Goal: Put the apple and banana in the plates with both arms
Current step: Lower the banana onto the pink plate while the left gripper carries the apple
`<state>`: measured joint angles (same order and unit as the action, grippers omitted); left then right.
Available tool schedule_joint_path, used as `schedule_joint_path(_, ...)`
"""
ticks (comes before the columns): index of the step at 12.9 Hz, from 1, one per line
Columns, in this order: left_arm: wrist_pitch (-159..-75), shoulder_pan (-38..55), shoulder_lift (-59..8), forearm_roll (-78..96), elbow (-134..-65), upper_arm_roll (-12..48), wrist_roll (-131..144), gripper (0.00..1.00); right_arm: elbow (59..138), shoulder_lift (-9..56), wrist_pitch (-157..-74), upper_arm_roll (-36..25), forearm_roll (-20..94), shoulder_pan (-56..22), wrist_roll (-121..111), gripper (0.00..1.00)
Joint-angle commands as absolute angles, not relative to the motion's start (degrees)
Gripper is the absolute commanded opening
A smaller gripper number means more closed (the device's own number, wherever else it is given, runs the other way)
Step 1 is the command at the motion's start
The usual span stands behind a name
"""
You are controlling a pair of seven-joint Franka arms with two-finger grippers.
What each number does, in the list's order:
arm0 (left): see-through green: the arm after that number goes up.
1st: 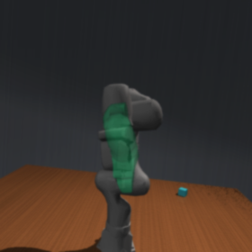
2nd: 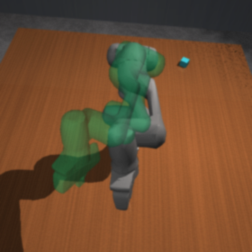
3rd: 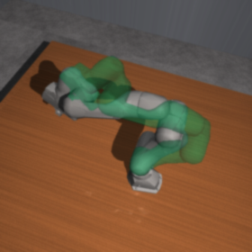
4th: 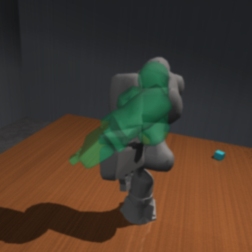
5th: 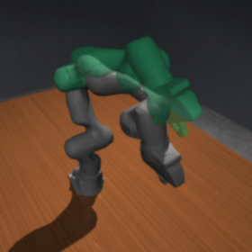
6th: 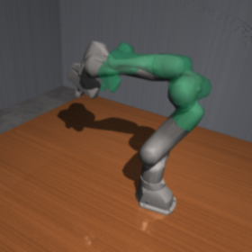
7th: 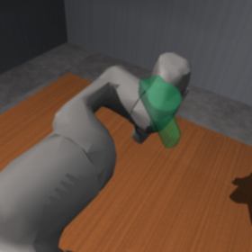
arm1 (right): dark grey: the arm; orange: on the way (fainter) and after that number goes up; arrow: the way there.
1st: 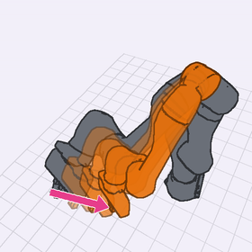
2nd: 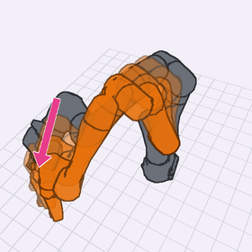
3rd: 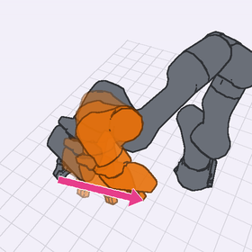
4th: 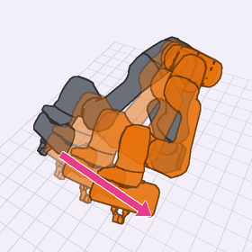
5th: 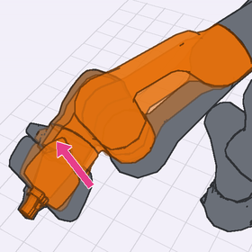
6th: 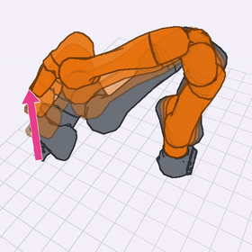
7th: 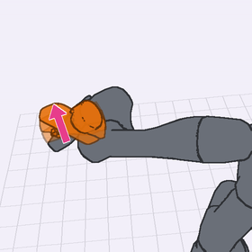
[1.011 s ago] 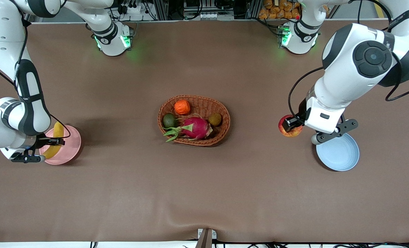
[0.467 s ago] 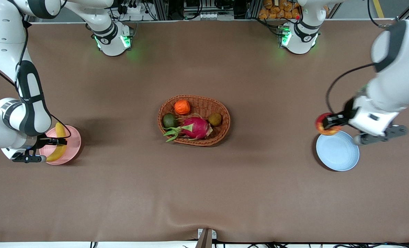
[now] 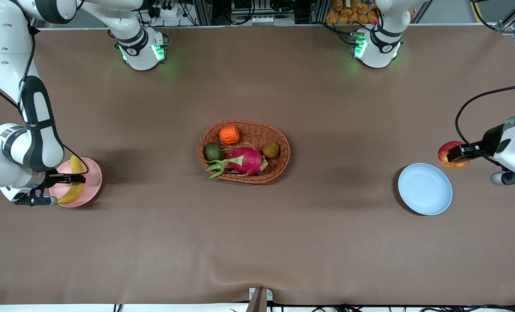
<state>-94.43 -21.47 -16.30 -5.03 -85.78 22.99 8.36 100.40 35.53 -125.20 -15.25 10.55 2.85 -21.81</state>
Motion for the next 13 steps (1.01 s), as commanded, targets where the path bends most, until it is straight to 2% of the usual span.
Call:
schedule_joint_path(1,-95.09,-24.77,-18.18,-5.45,-87.53,23.73,5.98,0.00,98.62,36.04,-124.81,-15.20,10.55,2.90,-21.71,1.00)
schedule_joint_path(4,-100.70,-29.07,-21.08,-4.93,-91.30,23.82,1.52,0.00,96.95,35.51,-124.37,-15.21,10.46,2.90,-22.15,1.00)
schedule_joint_path(7,-105.45,-30.06,-25.65,0.43,-91.76,23.73,-2.46,0.00,93.70,34.11,-122.36,-15.29,10.11,2.29,-21.80,1.00)
schedule_joint_path(11,-112.39,-30.76,-33.64,2.72,-91.50,23.82,-6.32,0.00,81.94,33.05,-107.09,-15.21,10.46,2.20,-21.36,1.00)
schedule_joint_path(13,-115.82,-31.72,-37.69,2.81,-91.41,23.73,-9.30,0.00,79.72,30.52,-103.46,-15.21,10.63,2.29,-21.36,1.00)
